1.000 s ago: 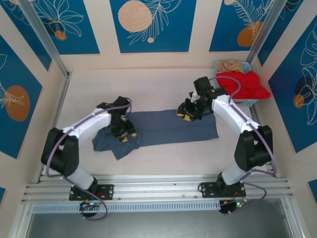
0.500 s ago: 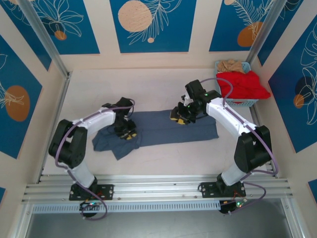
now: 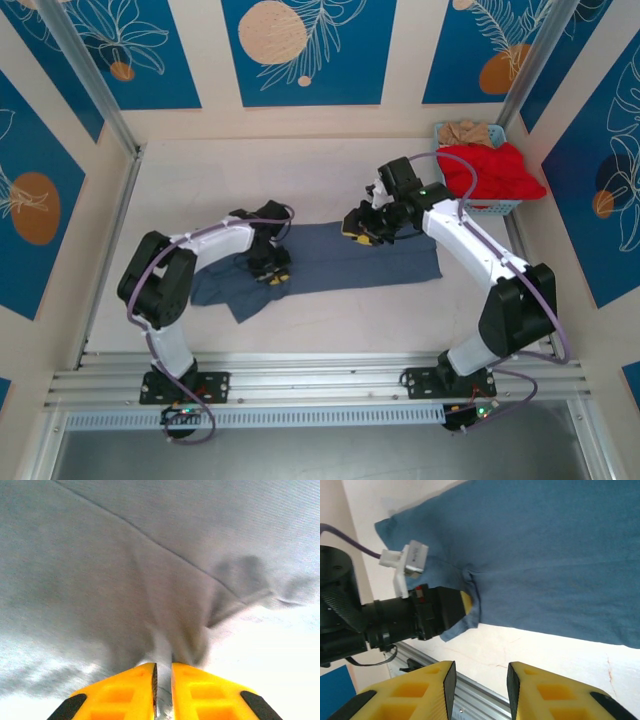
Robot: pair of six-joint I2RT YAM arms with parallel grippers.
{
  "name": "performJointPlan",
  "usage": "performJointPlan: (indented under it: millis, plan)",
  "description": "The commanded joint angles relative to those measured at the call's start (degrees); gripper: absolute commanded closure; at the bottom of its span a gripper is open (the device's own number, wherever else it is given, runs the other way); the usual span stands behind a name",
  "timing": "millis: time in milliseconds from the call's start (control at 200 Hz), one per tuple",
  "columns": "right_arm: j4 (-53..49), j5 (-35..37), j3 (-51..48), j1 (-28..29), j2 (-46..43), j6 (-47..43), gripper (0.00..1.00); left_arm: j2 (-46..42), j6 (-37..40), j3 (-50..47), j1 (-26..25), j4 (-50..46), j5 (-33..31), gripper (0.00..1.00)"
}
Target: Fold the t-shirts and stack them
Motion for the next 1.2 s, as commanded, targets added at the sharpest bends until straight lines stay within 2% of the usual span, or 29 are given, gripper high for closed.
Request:
performJointPlan:
  millis: [0,290,540,615,760,870,1000,1085,1195]
  plan:
    - [0.3,-2.7,-0.9,0.4,-2.1,0.7,0.65,1.3,0.7,3.0,-1.8,-4.5,-2.2,0.84]
    - [0.1,-2.8,-1.0,-0.1,-2.7,1.1,0.65,6.1,1.4,4.1,-3.8,-4.1,0.3,0.85]
    - [0.3,-2.4,-2.7,-0.3,-3.3,0.9,0.65,6.9,2.0,6.1,-5.9,-1.3,1.9,0.85]
    - [0.8,-2.5,-3.8,-0.2,-3.4,0.8,0.65,5.2,1.6,5.4,-6.0,-1.4,1.8,0.81]
    - [3.8,-1.8,-7.6,0.4,-4.3,-1.1,0.65,-4.4,2.3,2.9,-4.7,-3.4,-3.4,0.60]
    - [8.3,-3.9,-11.7,0.8,-4.7,-1.7,0.65,-12.3,4.9,-2.4,0.4,-5.9,-5.9,0.59]
    - [10.8,-5.7,-12.6,2.6,-4.4,-1.7,0.65,-19.6,11.6,-10.6,11.3,-6.5,-6.6,0.62]
    - [12.9,-7.5,-12.4,3.9,-4.0,-1.6,0.65,-22.1,18.0,-13.2,17.2,-6.3,-8.1,0.63]
    - [15.3,-10.5,-11.9,5.2,-2.9,-1.2,0.65,-22.1,24.7,-14.8,22.6,-5.7,-9.3,0.65]
